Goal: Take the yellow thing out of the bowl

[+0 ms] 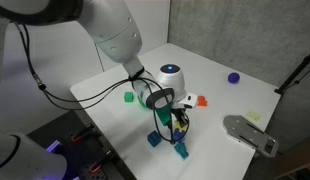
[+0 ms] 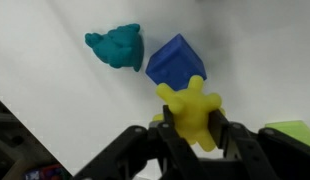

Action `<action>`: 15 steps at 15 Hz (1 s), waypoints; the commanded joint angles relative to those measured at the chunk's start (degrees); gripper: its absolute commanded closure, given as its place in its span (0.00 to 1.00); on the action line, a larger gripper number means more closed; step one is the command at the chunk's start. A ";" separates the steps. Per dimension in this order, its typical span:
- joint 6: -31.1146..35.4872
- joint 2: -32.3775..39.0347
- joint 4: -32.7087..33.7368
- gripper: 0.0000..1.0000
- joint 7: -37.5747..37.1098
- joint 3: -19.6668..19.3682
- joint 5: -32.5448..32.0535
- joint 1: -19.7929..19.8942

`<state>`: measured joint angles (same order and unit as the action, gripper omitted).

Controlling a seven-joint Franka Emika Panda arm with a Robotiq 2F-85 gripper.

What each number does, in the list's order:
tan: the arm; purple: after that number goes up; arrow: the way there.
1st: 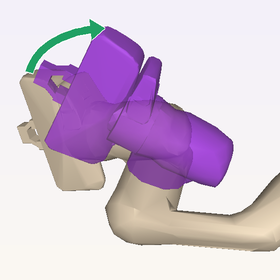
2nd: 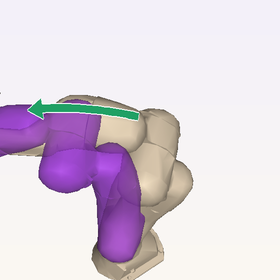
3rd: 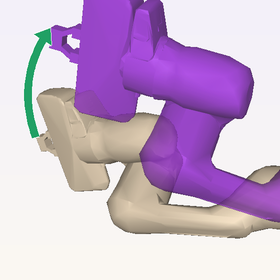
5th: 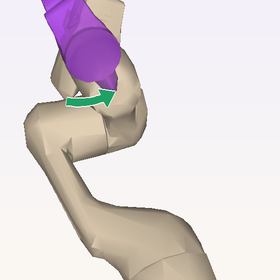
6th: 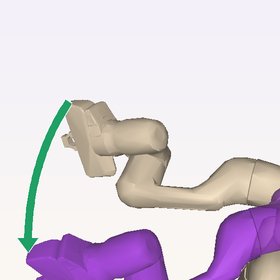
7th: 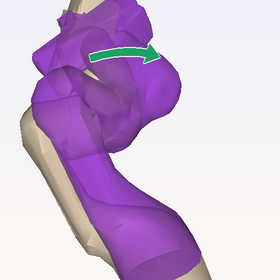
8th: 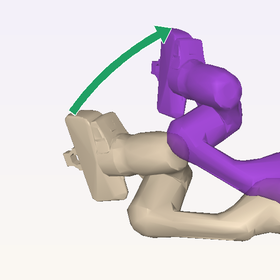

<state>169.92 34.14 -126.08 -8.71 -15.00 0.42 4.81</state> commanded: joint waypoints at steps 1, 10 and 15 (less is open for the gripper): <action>2.62 0.37 -0.26 0.86 0.06 2.47 2.34 1.60; 11.08 3.00 -2.15 0.86 0.06 0.98 3.99 0.98; 13.41 2.41 -4.58 0.86 0.64 0.86 4.51 1.14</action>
<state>181.56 37.67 -128.67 -8.77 -14.25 3.95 5.57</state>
